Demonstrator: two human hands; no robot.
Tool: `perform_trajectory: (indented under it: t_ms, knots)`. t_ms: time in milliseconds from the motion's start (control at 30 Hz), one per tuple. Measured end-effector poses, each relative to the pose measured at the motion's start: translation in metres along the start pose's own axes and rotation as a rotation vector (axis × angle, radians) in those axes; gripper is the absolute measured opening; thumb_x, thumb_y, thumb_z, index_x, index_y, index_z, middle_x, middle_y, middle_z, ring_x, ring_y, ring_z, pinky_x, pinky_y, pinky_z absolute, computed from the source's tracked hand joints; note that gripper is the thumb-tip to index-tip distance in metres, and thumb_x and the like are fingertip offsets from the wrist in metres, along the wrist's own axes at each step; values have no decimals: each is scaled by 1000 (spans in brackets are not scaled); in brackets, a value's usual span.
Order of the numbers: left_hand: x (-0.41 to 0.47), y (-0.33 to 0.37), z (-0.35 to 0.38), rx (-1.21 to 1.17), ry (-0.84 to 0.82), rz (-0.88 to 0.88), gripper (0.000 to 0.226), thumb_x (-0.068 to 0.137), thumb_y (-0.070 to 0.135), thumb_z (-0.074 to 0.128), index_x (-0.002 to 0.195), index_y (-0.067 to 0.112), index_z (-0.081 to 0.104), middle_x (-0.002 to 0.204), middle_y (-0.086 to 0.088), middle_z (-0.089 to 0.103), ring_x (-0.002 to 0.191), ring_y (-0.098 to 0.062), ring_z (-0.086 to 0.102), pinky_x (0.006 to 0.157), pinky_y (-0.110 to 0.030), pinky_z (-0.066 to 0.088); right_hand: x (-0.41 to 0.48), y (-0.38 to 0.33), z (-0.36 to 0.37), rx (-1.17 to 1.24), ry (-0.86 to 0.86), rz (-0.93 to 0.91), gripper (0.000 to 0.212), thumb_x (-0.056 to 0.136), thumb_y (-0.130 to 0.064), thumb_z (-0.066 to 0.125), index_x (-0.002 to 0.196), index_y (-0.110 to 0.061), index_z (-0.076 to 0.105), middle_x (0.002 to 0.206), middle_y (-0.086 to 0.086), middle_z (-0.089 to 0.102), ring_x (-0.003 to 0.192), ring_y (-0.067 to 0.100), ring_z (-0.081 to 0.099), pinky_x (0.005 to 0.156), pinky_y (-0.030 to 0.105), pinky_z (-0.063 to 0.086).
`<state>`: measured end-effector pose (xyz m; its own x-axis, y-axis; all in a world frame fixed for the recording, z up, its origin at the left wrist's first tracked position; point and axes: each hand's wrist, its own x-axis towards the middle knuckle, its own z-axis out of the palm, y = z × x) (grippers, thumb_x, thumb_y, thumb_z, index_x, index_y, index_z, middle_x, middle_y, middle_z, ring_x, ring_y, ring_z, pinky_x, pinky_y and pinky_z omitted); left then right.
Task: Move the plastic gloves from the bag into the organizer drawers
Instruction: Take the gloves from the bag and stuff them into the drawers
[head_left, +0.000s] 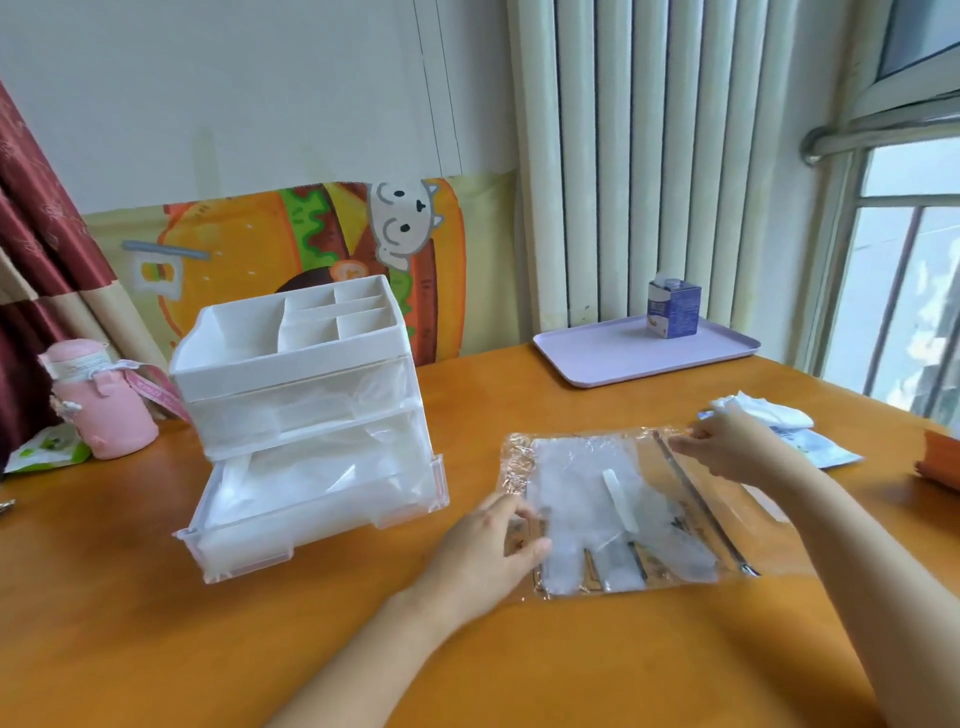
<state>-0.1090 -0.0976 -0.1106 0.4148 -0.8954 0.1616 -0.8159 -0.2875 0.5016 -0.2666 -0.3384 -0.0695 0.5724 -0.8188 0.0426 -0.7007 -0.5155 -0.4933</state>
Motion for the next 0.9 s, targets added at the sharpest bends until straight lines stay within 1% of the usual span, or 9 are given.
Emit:
perform_trajectory:
  t_ms: [133, 233, 300, 400, 533, 633, 733, 833, 900]
  knots:
    - [1, -12, 9, 101, -82, -20, 51, 98, 44, 46, 145, 27, 35, 156, 11, 26, 143, -5, 21, 112, -17, 13, -8, 4, 6, -50, -166, 141, 47, 84, -57, 60, 74, -12, 52, 59, 3, 51, 54, 18, 49, 52, 26, 37]
    - [2, -14, 13, 165, -116, -24, 56, 100, 46, 38, 151, 27, 24, 160, 8, 14, 146, -3, 7, 117, -22, -1, -4, 0, 13, 8, -239, 97, 37, 83, -39, 69, 66, -9, 57, 66, 5, 57, 62, 20, 51, 56, 26, 37]
    - [3, -15, 14, 169, -121, -30, 56, 101, 46, 36, 152, 26, 22, 160, 8, 13, 147, -3, 6, 117, -22, -2, -4, 0, 12, 234, -271, 23, 19, 87, -23, 65, 76, -8, 70, 81, 6, 70, 75, 20, 60, 69, 28, 45]
    - [2, -18, 15, 166, -114, -29, 56, 101, 47, 36, 151, 27, 22, 160, 9, 15, 146, -4, 8, 118, -23, -1, -12, 3, 4, 559, -394, -140, 34, 99, -8, 41, 98, -14, 74, 105, -6, 72, 107, 9, 62, 97, 30, 43]
    - [2, -21, 14, 159, -116, -31, 56, 101, 47, 35, 152, 30, 20, 160, 11, 13, 146, -3, 6, 117, -23, -1, -19, -4, 6, 420, -490, -310, 44, 95, 5, 37, 98, -18, 75, 122, -14, 63, 123, 0, 50, 107, 29, 36]
    - [1, -25, 11, 167, -117, -63, 56, 101, 47, 33, 153, 28, 18, 160, 11, 11, 147, -4, 5, 117, -25, 0, -24, -10, 13, 233, -520, -228, 27, 101, -26, 42, 118, -26, 62, 124, -14, 54, 118, 7, 50, 100, 23, 34]
    - [1, -30, 10, 176, -128, -80, 58, 102, 48, 26, 154, 27, 12, 161, 12, 7, 146, -1, 2, 117, -22, -3, -25, -7, 17, 63, -568, -106, 64, 86, -69, 41, 135, -29, 49, 136, -8, 47, 123, 14, 46, 101, 29, 32]
    - [2, -30, 11, 168, -158, -93, 64, 98, 56, 16, 154, 27, 5, 160, 14, 2, 145, 1, -2, 116, -21, -7, -21, -8, 26, -75, -568, -222, 96, 59, -93, 39, 143, -47, 32, 157, -17, 10, 143, 16, 25, 116, 36, 20]
    - [1, -29, 11, 154, -165, -102, 70, 93, 61, 10, 154, 28, 3, 160, 14, 0, 145, 1, -3, 117, -22, -7, -17, -9, 33, -120, -549, -238, 111, 51, -97, 43, 147, -43, 27, 156, -21, 4, 142, 14, 26, 115, 37, 24]
